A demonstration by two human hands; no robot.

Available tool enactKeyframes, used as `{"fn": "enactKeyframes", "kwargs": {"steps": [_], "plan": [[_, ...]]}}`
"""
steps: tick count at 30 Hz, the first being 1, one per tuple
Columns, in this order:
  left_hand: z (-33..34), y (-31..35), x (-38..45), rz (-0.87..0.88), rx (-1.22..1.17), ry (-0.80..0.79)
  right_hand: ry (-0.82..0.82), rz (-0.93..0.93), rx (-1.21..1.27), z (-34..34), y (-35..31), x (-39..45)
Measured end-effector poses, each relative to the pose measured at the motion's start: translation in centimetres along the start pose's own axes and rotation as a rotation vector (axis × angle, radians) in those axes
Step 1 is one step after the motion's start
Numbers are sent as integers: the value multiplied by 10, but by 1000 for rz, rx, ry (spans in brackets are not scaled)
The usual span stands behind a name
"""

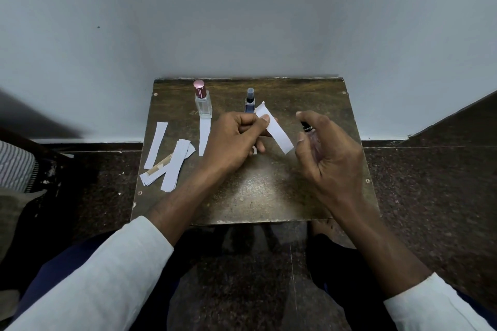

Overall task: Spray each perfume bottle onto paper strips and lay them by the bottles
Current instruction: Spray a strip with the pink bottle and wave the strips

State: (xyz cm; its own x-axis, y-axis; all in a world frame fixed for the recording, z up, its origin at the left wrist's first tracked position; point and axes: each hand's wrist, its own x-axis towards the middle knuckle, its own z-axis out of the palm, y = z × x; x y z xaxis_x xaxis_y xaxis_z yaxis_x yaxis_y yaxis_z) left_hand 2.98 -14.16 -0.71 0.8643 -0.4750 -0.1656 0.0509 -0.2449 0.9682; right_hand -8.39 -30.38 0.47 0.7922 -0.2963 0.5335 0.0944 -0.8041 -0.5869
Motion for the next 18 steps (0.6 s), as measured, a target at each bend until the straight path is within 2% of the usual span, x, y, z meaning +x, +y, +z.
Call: {"fn": "enactKeyframes", "kwargs": {"steps": [18], "plan": [[-3, -1, 0, -13, -8, 57, -5, -80, -11, -12, 11, -12]]}}
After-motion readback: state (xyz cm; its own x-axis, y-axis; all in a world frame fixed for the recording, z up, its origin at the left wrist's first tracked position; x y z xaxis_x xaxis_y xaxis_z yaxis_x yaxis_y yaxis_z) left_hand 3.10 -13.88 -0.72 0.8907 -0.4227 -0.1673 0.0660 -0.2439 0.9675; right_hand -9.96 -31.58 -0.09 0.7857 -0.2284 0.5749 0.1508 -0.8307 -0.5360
